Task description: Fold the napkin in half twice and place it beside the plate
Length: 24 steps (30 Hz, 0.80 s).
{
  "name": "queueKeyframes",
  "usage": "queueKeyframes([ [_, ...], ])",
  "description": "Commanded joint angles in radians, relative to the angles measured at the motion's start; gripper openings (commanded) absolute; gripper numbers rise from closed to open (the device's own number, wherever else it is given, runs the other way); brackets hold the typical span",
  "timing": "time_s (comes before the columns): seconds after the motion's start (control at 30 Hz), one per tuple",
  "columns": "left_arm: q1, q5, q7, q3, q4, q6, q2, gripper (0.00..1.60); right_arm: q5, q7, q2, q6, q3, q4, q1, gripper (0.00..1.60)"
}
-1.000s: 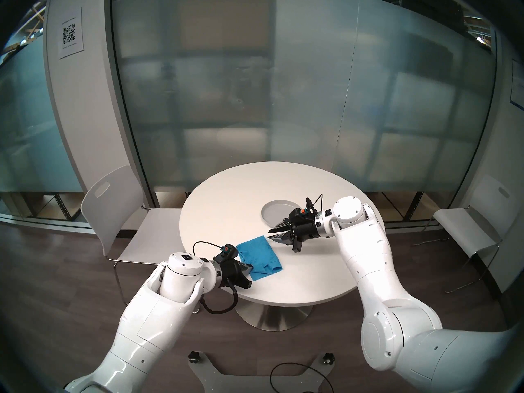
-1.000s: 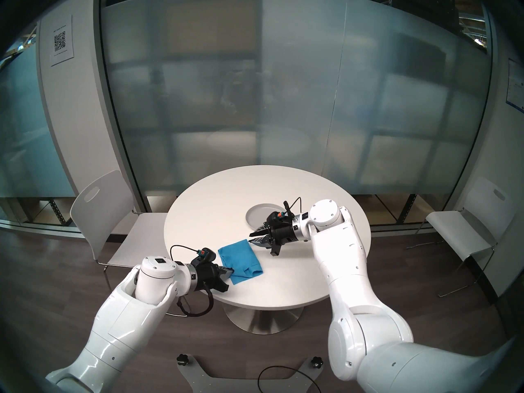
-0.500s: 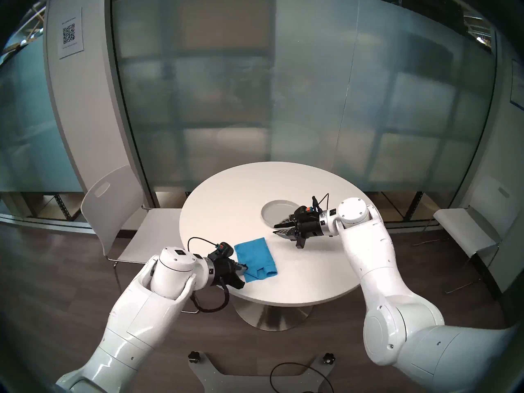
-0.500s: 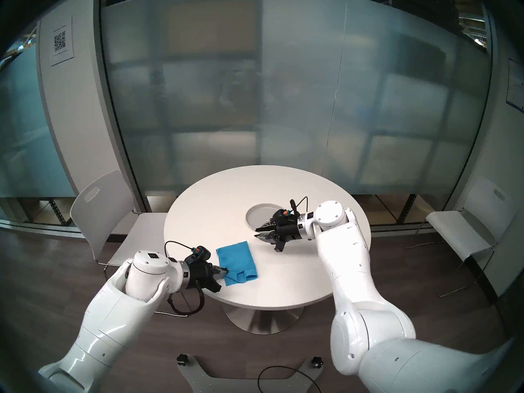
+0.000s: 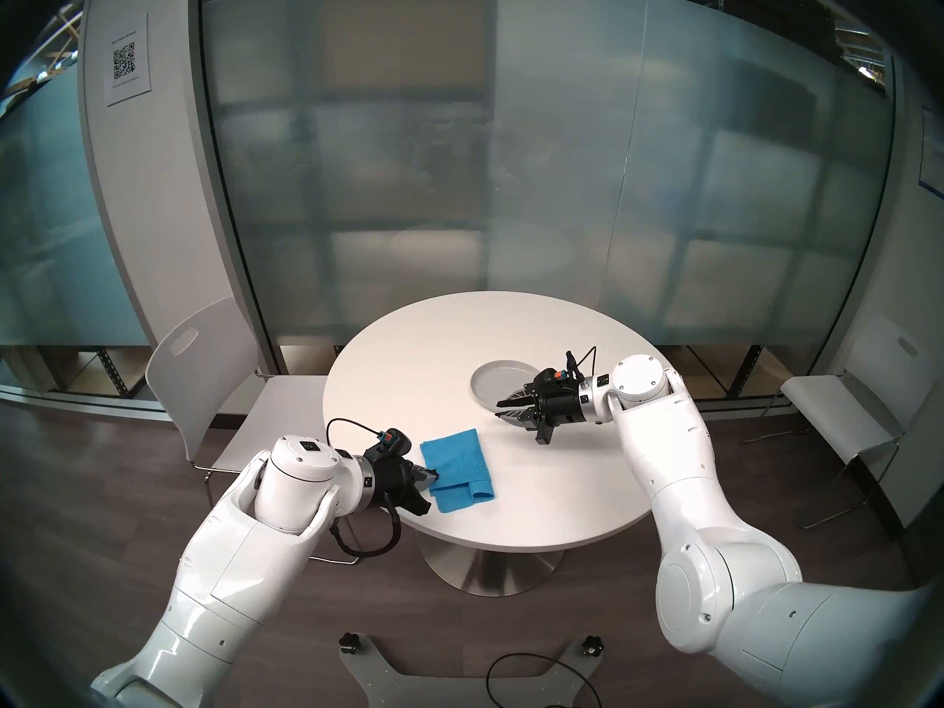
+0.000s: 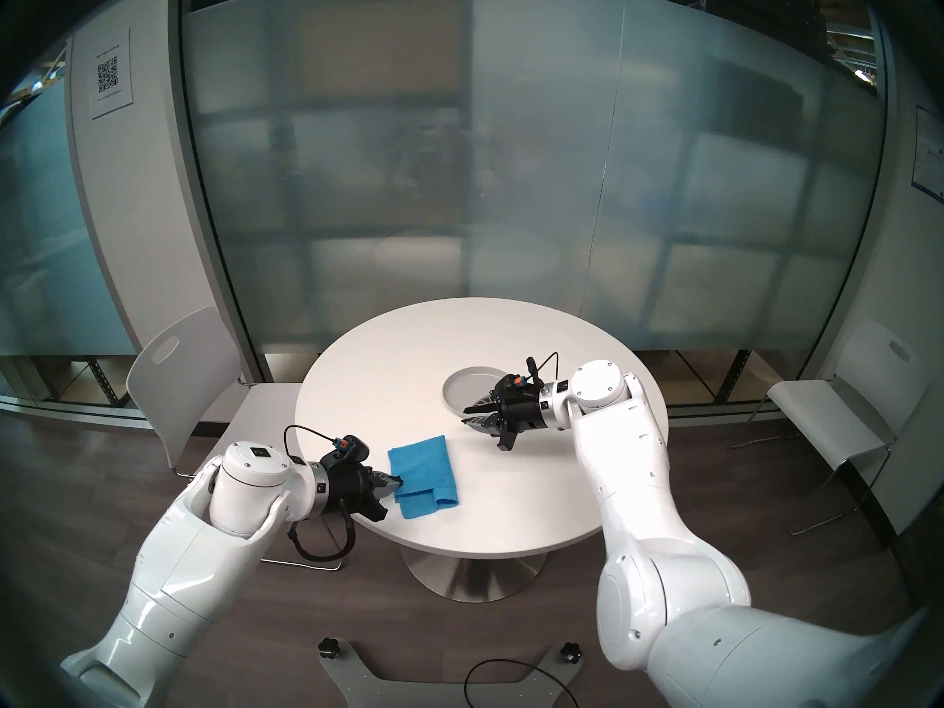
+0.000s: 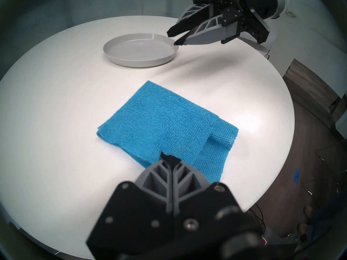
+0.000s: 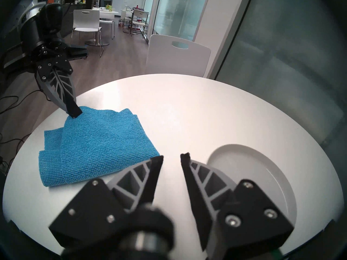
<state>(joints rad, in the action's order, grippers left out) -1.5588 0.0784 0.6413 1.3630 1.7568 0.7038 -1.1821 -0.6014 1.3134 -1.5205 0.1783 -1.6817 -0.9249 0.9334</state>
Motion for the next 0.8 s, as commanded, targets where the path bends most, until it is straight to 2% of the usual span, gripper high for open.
queueKeyframes([
  [0.0, 0.017, 0.019, -0.010, 0.009, 0.039, -0.002, -0.038, 0.00, 0.006, 0.008, -0.005, 0.000, 0.001, -0.012, -0.027, 0.84],
  [0.37, 0.040, 0.035, -0.033, 0.006, 0.044, -0.009, -0.072, 0.00, 0.010, 0.032, -0.010, -0.005, -0.014, -0.021, -0.019, 0.83],
  [0.77, 0.021, 0.058, -0.029, 0.030, 0.110, 0.010, -0.060, 0.00, 0.000, 0.032, -0.023, 0.003, -0.018, 0.000, -0.031, 0.88],
])
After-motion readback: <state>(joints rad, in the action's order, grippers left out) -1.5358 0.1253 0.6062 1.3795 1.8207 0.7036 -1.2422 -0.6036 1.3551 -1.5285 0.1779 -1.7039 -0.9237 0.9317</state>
